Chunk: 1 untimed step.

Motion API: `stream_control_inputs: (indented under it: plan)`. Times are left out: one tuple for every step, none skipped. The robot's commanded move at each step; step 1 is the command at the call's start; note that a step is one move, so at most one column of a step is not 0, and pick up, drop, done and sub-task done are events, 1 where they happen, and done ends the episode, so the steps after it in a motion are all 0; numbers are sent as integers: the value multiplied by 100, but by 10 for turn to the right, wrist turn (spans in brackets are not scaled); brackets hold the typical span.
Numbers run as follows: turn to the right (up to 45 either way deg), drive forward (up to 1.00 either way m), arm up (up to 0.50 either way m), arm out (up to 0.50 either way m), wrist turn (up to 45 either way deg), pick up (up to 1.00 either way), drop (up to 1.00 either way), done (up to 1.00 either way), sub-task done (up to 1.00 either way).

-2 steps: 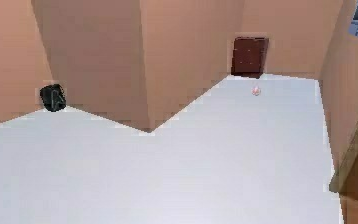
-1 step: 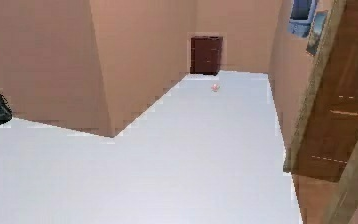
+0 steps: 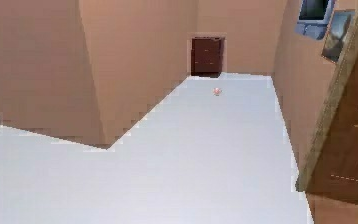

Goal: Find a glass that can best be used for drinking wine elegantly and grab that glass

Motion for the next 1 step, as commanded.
stream_control_inputs:
  plan:
    - [210, 0, 0, 0, 0, 0, 0, 0, 0]
